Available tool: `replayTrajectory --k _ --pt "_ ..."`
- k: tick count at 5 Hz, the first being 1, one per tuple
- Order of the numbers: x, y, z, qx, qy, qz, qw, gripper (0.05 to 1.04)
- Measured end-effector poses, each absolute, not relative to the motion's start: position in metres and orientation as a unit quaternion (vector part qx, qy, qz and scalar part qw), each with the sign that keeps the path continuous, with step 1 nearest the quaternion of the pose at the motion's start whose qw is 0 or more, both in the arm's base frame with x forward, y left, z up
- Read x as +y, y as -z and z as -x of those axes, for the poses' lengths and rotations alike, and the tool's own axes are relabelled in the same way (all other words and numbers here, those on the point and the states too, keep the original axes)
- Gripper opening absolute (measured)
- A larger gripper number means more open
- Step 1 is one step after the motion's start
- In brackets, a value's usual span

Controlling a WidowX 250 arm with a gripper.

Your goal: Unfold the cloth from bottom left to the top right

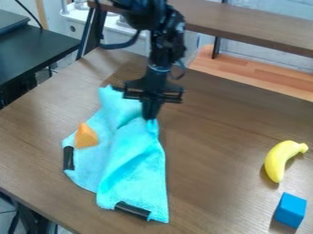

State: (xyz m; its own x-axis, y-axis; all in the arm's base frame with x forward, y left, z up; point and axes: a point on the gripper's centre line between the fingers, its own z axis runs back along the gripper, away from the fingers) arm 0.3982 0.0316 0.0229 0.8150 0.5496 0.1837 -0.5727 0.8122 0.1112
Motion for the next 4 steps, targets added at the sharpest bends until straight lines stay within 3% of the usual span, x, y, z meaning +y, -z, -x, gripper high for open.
replayTrajectory --k 2,4 --pt "-0.001 -0.029 -0.418 -0.074 -0.297 -0.076 0.949 0.053" --pt "-0.017 -0.015 -0.438 -0.049 -0.322 -0.071 0.943 0.053"
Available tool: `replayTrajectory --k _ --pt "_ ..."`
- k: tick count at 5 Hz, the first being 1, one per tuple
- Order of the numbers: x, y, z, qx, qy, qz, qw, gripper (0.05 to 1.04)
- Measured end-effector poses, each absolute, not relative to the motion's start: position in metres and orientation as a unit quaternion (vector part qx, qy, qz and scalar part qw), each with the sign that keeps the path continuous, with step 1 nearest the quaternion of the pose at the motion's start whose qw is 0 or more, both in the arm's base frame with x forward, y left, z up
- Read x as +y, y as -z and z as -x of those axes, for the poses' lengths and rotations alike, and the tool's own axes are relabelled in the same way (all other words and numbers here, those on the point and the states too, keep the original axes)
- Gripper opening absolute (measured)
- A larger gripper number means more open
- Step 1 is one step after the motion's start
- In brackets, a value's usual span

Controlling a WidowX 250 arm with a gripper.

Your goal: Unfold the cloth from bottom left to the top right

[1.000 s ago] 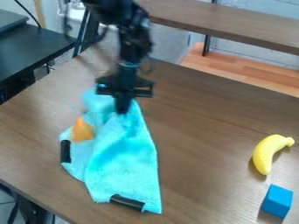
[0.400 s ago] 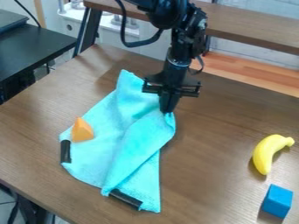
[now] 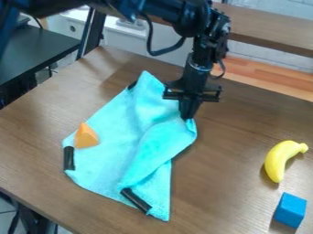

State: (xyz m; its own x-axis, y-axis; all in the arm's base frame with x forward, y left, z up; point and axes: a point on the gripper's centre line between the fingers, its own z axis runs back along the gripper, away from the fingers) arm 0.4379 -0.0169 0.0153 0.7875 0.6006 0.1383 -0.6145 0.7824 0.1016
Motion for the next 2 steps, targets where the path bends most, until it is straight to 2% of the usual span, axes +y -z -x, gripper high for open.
replayTrajectory --k 1,2 --pt "-0.0230 -0.0097 -0.4439 -0.031 -0.337 -0.064 0.939 0.052" --pt "-0.0280 -0.0154 -0.4505 -0.040 -0.343 -0.055 0.937 0.051"
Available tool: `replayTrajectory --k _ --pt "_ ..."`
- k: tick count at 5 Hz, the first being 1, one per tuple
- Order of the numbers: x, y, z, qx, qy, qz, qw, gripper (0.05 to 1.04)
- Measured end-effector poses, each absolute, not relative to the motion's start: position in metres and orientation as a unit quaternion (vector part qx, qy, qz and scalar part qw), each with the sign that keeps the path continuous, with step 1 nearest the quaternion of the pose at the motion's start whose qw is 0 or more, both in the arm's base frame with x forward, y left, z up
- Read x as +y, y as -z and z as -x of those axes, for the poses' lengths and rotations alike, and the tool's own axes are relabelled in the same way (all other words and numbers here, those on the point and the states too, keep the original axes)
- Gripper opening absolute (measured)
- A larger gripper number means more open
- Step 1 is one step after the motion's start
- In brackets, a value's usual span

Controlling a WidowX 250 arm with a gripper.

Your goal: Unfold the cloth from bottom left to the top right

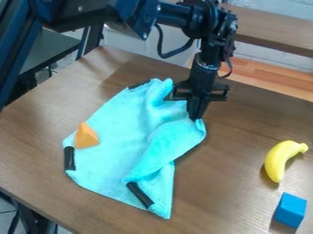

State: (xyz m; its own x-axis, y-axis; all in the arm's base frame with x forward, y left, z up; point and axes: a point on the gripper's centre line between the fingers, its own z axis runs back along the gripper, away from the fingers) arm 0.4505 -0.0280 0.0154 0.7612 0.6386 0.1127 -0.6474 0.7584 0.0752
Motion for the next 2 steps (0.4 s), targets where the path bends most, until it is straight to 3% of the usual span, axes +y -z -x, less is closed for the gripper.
replayTrajectory --k 2 --pt "-0.056 -0.021 -0.460 -0.070 -0.323 -0.037 0.943 0.051"
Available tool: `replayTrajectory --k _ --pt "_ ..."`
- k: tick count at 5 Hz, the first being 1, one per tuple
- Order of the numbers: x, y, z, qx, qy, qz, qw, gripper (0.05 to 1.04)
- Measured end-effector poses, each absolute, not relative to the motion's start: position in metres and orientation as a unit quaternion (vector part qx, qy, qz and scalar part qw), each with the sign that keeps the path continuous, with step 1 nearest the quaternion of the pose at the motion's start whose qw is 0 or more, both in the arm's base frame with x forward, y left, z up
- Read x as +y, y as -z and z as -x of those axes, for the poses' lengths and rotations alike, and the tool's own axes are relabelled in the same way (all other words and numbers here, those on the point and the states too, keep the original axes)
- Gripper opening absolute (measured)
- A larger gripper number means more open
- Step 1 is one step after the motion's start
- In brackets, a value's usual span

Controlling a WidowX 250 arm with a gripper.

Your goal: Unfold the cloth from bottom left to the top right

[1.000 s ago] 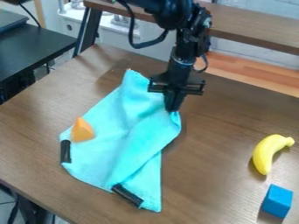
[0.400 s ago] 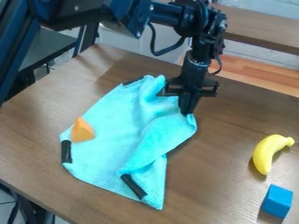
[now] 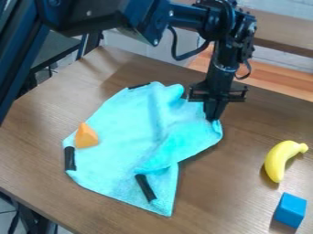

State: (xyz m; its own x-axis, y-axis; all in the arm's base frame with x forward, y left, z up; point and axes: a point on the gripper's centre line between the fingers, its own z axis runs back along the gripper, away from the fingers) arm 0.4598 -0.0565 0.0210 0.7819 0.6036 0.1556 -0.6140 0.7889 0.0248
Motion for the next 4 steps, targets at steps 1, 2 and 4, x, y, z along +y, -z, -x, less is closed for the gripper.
replayTrajectory --k 1,2,4 --pt "-0.058 -0.030 -0.468 -0.085 -0.321 -0.028 0.943 0.051" --pt "-0.056 -0.034 -0.473 -0.104 -0.320 -0.032 0.941 0.051" --pt "-0.058 -0.062 -0.484 -0.131 -0.328 -0.020 0.935 0.051"
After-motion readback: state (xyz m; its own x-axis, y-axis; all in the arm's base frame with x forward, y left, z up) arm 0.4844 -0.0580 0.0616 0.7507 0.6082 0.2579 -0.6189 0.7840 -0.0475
